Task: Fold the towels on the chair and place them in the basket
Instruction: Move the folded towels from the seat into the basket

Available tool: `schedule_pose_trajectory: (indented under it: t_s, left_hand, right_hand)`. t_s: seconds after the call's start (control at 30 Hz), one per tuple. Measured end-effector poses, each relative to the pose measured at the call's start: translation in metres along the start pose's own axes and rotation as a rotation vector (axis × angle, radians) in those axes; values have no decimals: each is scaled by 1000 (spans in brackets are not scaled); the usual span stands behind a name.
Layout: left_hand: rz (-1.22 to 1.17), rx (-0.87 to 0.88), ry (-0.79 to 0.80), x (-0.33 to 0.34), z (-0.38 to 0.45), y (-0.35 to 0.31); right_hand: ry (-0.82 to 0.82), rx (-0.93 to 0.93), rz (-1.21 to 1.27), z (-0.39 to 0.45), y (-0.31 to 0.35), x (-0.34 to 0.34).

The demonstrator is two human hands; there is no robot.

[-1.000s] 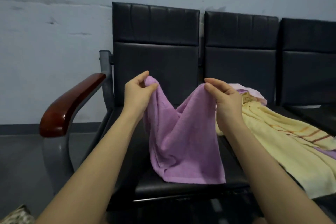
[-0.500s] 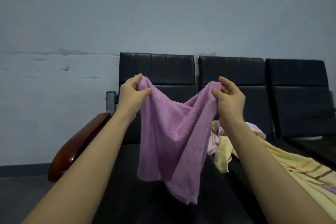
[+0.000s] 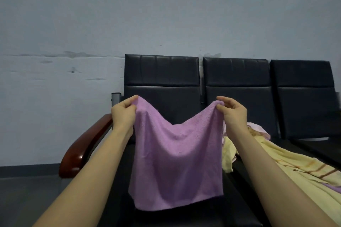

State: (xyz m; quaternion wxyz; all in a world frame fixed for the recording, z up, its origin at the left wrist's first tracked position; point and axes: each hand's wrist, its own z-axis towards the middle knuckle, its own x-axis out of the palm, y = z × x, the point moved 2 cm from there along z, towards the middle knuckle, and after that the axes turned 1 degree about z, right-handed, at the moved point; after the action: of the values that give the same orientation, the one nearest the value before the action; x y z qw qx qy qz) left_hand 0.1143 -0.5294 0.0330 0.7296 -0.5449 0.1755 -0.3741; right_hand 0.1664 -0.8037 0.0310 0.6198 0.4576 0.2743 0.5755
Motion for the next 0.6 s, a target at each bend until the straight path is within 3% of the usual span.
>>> schedule_pose_trajectory:
  t_s: [0.17, 0.3, 0.6]
  left_hand:
    - [87, 15, 94, -4, -1, 8]
    - [165, 36, 21, -9, 0, 13]
    - [94, -8, -115, -19, -1, 30]
  right_hand:
    - [-35, -21, -129, 3, -8, -5]
    - [-49, -15, -196, 6, -15, -9]
    - [-95, 78, -68, 6, -28, -17]
